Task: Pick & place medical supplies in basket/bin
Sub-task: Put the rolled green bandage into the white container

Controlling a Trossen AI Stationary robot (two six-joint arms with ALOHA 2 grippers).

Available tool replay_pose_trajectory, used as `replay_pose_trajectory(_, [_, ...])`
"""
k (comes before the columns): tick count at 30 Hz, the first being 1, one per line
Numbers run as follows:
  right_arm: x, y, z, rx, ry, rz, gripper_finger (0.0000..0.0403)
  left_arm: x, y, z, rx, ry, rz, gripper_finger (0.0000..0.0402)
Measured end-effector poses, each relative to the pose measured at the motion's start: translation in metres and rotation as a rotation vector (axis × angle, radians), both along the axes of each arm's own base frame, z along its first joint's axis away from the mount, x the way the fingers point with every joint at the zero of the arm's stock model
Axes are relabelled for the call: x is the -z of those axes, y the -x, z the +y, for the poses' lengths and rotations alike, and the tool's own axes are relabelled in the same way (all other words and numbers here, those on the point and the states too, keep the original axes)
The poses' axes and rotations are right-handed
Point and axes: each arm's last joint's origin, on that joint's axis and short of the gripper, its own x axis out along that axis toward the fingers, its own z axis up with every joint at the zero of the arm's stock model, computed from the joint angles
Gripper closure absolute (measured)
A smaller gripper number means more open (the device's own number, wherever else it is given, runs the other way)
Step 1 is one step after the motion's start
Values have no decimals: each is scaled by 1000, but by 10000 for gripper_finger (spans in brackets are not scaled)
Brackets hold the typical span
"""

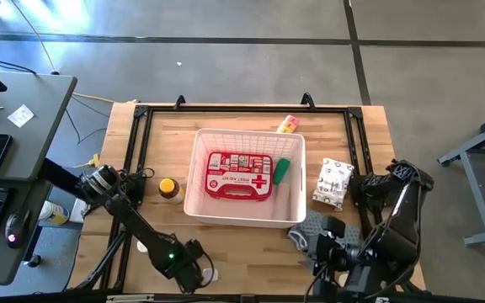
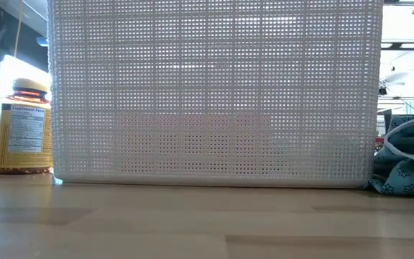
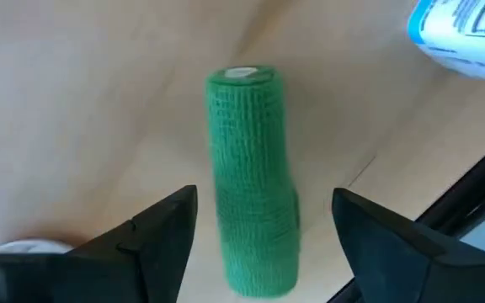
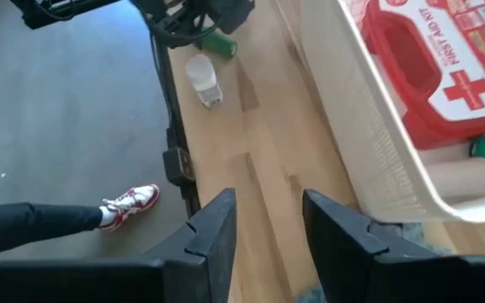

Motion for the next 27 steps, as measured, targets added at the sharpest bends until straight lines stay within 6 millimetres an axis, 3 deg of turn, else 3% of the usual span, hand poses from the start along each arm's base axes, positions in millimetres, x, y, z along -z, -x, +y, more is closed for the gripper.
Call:
replay_pose_trajectory(8, [0, 2, 1, -8, 3, -1, 274, 21, 11, 11, -123, -8, 91, 91])
replay_pose_trajectory(14, [2, 4, -1, -17, 29, 28, 274, 18, 2, 16, -171, 1, 98, 153])
replay_pose_trajectory(21, [3, 6, -3, -26, 50, 66, 274, 3, -23, 24, -154, 67, 60, 255])
replay_pose_trajectory(27, [4, 7, -2, -49, 23, 106, 274, -34, -47, 29, -59, 131, 15, 304])
